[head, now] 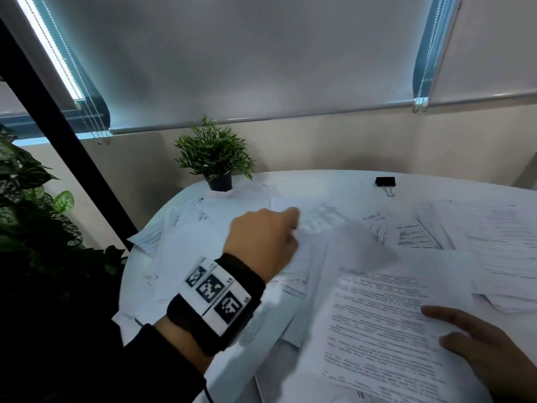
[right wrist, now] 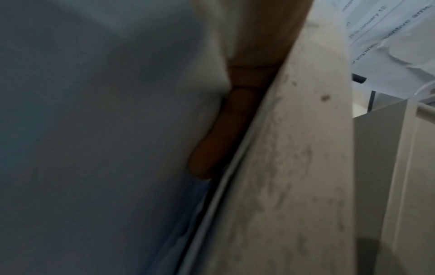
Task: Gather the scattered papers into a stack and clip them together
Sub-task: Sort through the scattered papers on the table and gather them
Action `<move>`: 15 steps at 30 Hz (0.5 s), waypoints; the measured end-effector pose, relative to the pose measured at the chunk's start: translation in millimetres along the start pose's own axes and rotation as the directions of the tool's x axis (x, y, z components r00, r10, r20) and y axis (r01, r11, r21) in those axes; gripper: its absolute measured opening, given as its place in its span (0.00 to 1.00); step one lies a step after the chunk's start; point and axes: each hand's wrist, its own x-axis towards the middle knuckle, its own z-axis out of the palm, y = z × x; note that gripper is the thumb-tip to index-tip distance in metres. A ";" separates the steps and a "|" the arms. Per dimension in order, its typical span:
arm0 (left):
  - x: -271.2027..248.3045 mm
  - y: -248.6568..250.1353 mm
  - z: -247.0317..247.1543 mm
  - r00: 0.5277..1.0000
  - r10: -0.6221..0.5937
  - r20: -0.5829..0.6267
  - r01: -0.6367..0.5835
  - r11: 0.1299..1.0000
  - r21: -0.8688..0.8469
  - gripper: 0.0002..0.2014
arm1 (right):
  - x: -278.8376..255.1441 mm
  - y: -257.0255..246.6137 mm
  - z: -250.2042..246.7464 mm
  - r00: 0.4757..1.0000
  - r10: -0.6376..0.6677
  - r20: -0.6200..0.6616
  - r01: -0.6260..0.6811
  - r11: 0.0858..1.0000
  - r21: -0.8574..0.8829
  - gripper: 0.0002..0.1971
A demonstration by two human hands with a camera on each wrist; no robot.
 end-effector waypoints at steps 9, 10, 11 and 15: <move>-36.3 65.4 35.1 0.749 0.580 0.320 -0.526 0.814 -0.244 0.14 | -9.0 14.3 1.9 0.993 -0.109 -0.032 0.113 0.973 0.199 0.36; -37.1 64.4 37.5 0.751 0.589 0.301 -0.512 0.805 -0.298 0.14 | -3.8 -4.7 4.6 0.994 0.027 0.108 -0.048 0.979 0.197 0.21; -38.1 62.9 38.8 0.753 0.591 0.290 -0.491 0.798 -0.349 0.13 | -3.0 -13.9 10.6 0.994 0.111 -0.006 -0.109 0.982 0.155 0.10; -39.4 48.2 42.0 0.769 0.497 0.401 -0.211 0.790 -0.575 0.28 | -8.0 -26.6 6.9 0.993 0.104 -0.063 -0.105 0.994 -0.011 0.19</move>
